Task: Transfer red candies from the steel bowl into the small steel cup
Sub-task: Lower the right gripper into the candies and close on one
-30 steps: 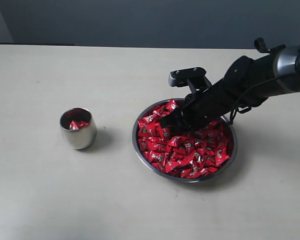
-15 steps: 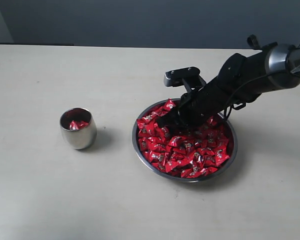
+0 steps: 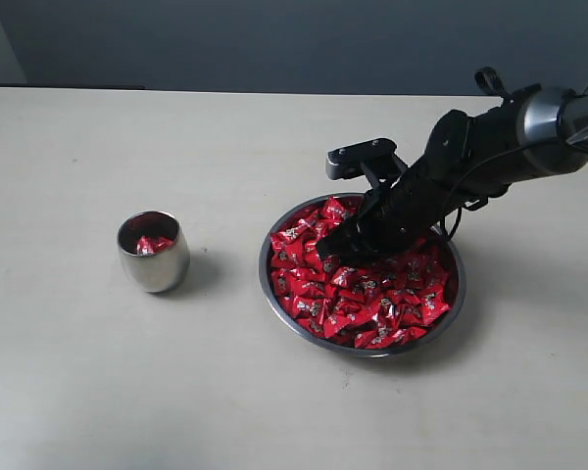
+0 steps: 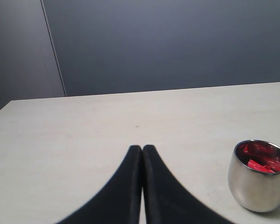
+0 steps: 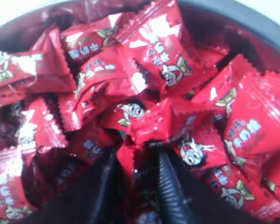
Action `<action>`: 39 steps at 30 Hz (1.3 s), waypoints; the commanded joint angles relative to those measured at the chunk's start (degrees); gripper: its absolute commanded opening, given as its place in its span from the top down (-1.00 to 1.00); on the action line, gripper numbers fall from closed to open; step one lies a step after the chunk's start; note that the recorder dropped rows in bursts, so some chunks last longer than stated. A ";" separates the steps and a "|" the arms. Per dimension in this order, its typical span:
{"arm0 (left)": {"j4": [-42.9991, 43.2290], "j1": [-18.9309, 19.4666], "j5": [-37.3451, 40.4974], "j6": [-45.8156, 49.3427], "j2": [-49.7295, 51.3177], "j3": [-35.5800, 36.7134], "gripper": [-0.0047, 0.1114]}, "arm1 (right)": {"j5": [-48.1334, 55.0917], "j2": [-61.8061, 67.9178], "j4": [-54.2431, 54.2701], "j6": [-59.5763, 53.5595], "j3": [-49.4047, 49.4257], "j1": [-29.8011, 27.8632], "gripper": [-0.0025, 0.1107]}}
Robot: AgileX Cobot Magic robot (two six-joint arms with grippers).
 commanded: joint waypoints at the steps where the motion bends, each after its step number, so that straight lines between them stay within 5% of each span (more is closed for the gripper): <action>1: 0.06 0.04 -0.33 -0.07 -0.26 0.22 0.91 | -0.30 0.07 -0.64 0.38 0.06 -0.06 0.44; 6: 0.06 0.04 -0.33 -0.07 -0.26 0.22 0.91 | -0.30 -0.15 -0.64 0.38 -0.09 -0.06 0.97; 31: 0.06 0.04 -0.33 -0.07 -0.26 0.22 0.91 | 3.76 -7.24 -2.56 2.00 -0.09 -0.06 0.97; 39: 0.06 0.04 -0.32 -0.07 -0.26 0.22 0.91 | 5.66 -11.92 -12.00 11.16 0.32 -0.06 0.97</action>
